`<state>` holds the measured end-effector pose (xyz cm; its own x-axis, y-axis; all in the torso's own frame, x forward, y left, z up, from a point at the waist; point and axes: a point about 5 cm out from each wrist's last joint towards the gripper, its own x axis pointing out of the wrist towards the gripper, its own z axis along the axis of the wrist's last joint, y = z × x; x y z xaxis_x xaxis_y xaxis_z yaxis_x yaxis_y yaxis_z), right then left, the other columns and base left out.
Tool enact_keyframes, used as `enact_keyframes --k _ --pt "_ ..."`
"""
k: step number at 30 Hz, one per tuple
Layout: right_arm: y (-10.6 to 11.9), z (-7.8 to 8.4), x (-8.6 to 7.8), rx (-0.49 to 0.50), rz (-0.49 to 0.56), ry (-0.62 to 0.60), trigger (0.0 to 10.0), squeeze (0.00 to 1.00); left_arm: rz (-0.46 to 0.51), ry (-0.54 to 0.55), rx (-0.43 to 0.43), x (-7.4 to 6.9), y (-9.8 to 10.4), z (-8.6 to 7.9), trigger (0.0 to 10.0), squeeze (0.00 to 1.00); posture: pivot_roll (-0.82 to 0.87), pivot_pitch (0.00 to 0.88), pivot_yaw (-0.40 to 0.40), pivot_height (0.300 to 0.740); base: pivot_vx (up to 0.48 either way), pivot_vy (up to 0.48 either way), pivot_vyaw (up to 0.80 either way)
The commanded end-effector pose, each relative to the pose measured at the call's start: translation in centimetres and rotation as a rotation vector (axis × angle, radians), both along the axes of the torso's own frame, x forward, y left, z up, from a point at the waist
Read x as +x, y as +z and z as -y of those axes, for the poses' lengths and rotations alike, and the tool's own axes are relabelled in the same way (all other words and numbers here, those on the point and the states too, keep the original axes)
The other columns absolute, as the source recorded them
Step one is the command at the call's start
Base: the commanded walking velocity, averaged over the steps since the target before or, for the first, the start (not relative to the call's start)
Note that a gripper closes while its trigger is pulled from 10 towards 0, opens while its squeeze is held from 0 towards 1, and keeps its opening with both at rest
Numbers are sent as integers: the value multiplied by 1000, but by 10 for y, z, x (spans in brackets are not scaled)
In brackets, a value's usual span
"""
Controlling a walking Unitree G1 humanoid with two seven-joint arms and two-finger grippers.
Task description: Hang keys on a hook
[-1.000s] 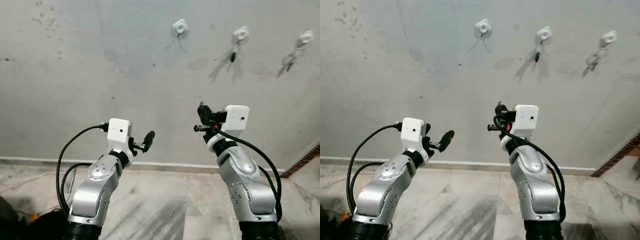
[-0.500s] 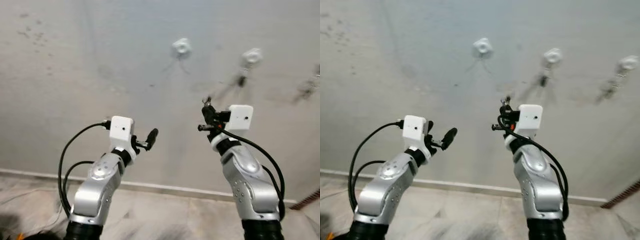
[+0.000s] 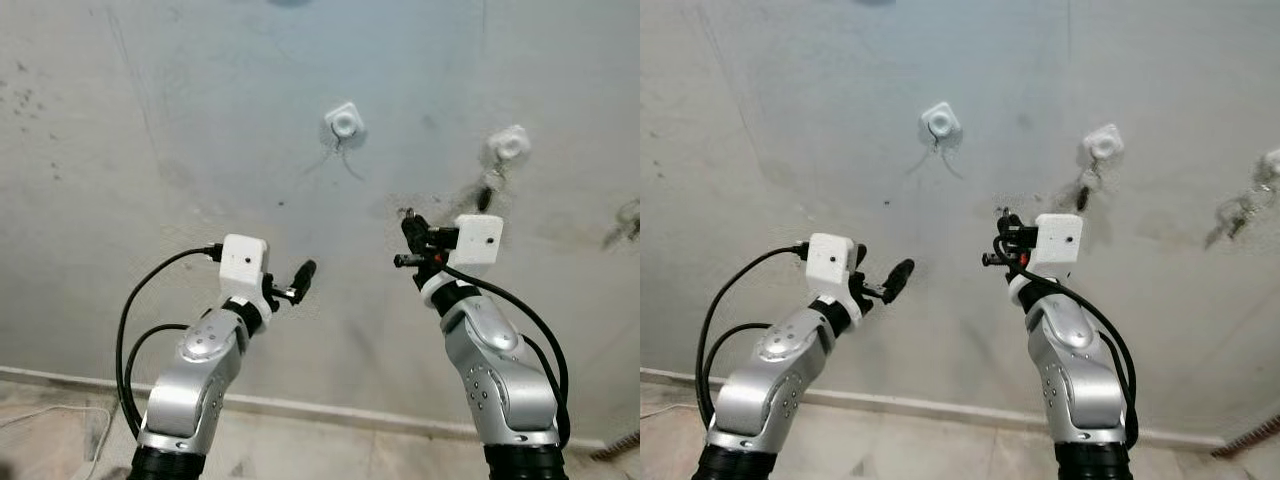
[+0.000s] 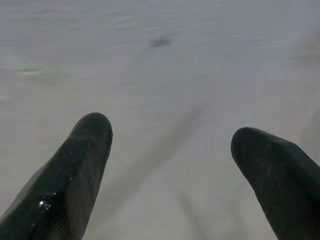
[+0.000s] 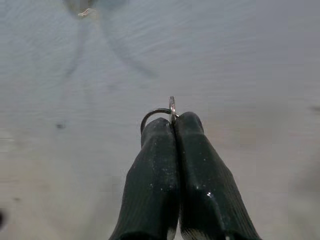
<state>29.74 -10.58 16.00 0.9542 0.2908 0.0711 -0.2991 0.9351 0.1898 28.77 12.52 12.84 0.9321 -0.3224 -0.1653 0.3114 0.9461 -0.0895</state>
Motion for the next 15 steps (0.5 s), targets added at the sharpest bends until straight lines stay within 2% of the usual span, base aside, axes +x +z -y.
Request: enact_keyframes --k 1,6,12,15 --pt "1 10 0 -17 13 -29 10000 0 12 -17 2 -2 4 4 10000 0 169 0 -58 740 0 0 0" --pt "-1 11 0 -19 8 -28 10000 0 2 -6 23 -5 1 -3 10000 0 175 0 -58 740 0 0 0" --pt "-2 9 -1 -27 14 -12 10000 0 7 1 30 -5 0 -3 10000 0 177 0 -58 740 0 0 0" --pt "2 7 -3 -25 32 9 10000 0 37 17 93 -9 -1 -8 10000 0 176 0 -55 740 0 0 0"
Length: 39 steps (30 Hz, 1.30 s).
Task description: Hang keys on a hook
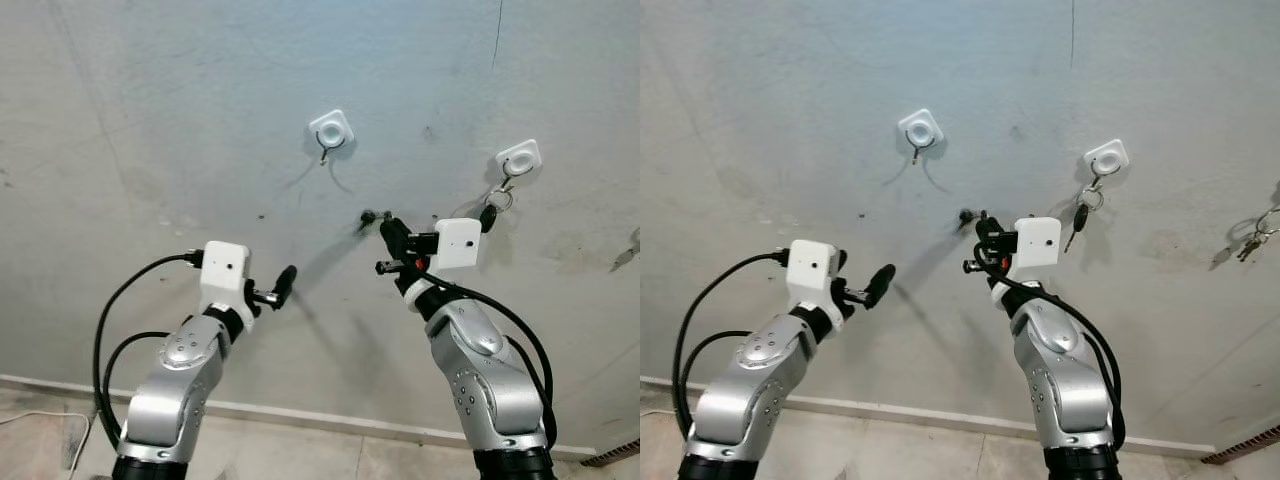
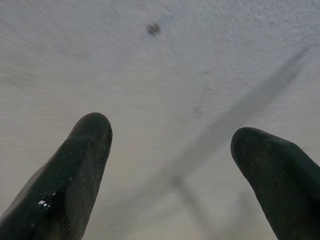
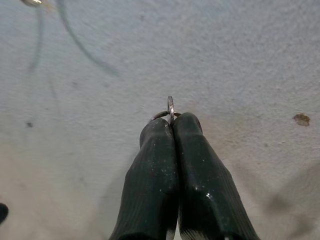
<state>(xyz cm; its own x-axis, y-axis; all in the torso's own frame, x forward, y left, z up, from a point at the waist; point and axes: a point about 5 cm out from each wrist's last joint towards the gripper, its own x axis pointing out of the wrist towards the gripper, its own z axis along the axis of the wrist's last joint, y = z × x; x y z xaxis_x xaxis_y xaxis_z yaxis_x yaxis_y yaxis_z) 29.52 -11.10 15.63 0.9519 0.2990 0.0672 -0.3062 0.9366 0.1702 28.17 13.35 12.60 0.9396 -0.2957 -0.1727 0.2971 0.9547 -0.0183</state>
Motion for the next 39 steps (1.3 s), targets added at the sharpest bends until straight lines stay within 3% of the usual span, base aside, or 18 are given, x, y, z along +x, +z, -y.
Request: enact_keyframes --k 1,5,11,20,39 --pt "5 2 -1 -4 30 2 10000 0 21 0 24 -3 1 1 10000 0 176 0 -55 740 0 0 0" --pt "11 -2 -4 3 61 30 10000 0 44 -1 84 -15 -2 -10 10000 0 178 4 -52 740 0 0 0" --pt "18 -13 -6 10 92 103 10000 0 73 -4 123 -19 -1 -13 10000 0 185 16 -52 740 0 0 0" --pt "45 -39 -5 54 182 229 10000 0 92 -20 125 -20 2 -10 10000 0 191 28 -49 740 0 0 0" --pt "79 -69 -5 171 267 397 10000 0 90 -31 102 -21 2 -6 10000 0 195 39 -56 740 0 0 0"
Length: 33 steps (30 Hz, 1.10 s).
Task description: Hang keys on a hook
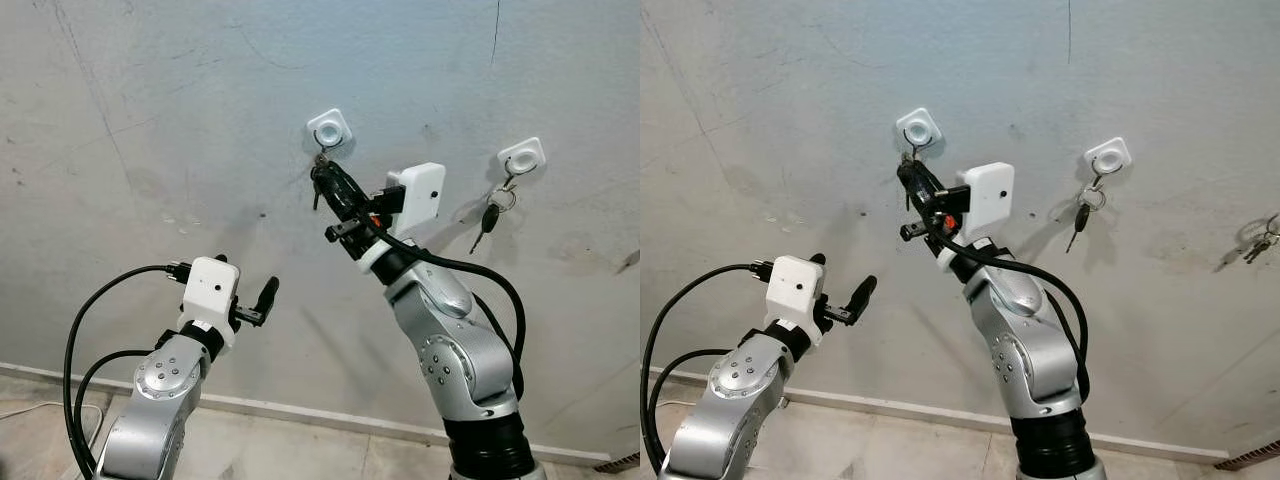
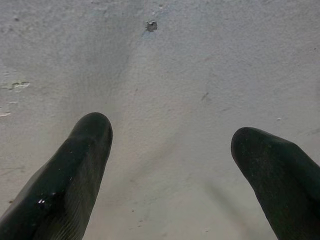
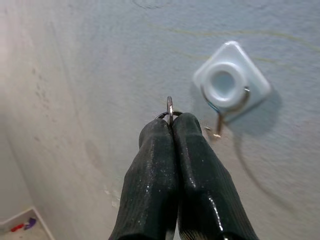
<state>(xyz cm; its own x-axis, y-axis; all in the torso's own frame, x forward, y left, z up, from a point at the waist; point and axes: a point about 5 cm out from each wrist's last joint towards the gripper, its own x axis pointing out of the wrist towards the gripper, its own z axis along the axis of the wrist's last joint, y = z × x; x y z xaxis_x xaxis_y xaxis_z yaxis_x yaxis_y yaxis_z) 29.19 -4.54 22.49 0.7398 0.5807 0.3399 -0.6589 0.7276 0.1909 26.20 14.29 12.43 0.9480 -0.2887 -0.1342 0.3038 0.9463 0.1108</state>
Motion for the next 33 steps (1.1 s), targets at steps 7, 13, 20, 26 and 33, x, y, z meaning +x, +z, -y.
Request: enact_keyframes --k 7,13,20,26,33 --pt "16 -15 -1 31 48 72 10000 0 12 -40 -24 -2 5 7 10000 0 196 42 -59 740 0 0 0" --pt "19 -16 8 30 59 32 10000 0 20 -26 -36 -2 6 8 10000 0 202 45 -64 740 0 0 0" --pt "15 -11 16 26 54 -33 10000 0 12 -25 -37 -2 6 8 10000 0 205 45 -69 740 0 0 0" --pt "11 -5 28 36 41 -104 10000 0 10 -29 -39 -2 6 9 10000 0 209 49 -70 740 0 0 0" --pt "4 -6 35 34 20 -120 10000 0 5 -29 -44 -3 5 9 10000 0 212 51 -71 740 0 0 0"
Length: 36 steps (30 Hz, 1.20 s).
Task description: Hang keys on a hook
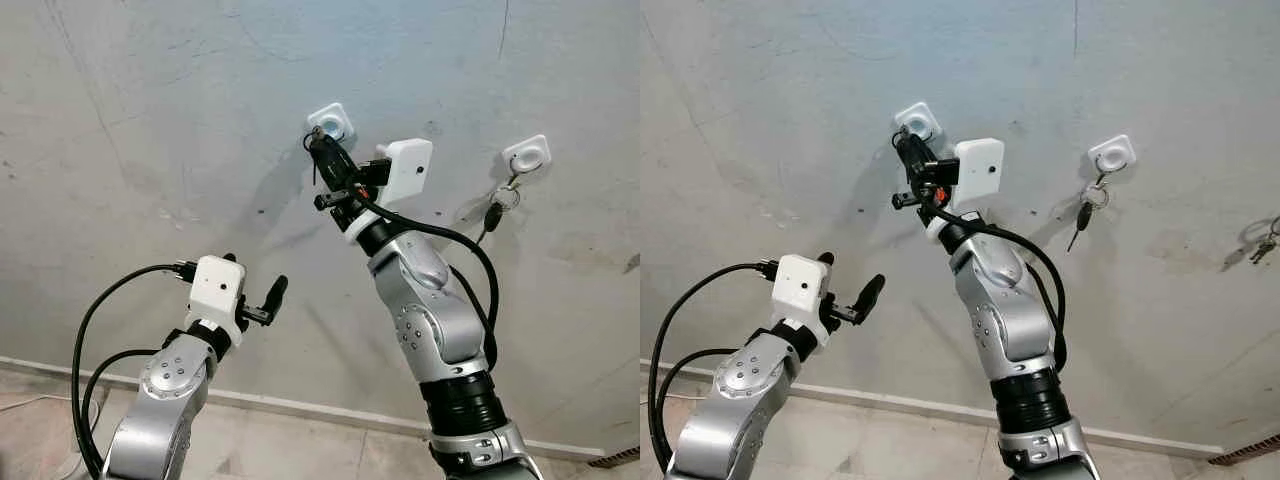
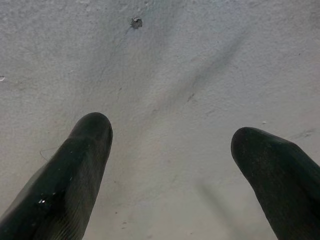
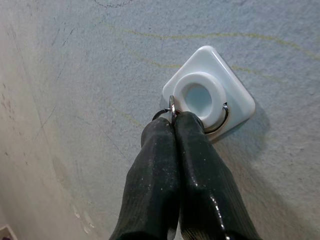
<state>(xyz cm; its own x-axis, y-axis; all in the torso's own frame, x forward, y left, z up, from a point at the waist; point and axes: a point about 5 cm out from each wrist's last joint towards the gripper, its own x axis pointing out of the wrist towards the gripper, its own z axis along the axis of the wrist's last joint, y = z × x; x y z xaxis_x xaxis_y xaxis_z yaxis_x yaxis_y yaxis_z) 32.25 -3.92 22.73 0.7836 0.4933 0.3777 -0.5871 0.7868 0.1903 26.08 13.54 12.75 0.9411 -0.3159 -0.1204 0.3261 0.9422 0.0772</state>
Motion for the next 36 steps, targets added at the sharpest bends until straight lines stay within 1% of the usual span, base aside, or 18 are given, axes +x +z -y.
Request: enact_keyframes --k 1,7,16,30,36 --pt "1 0 4 8 -12 -18 10000 0 2 -5 -8 -2 2 2 10000 0 212 51 -71 740 0 0 0" --pt "-4 1 5 9 -21 -31 10000 0 0 -6 -7 -2 2 2 10000 0 209 50 -67 740 0 0 0" --pt "-15 10 4 -3 -52 -69 10000 0 -3 -15 -9 -1 2 3 10000 0 209 50 -67 740 0 0 0" --pt "-34 29 -3 -15 -111 -124 10000 0 -6 -17 -11 0 2 3 10000 0 205 45 -63 740 0 0 0" --pt "-39 33 -8 -21 -132 -132 10000 0 -6 -16 -10 0 2 2 10000 0 206 47 -61 740 0 0 0"
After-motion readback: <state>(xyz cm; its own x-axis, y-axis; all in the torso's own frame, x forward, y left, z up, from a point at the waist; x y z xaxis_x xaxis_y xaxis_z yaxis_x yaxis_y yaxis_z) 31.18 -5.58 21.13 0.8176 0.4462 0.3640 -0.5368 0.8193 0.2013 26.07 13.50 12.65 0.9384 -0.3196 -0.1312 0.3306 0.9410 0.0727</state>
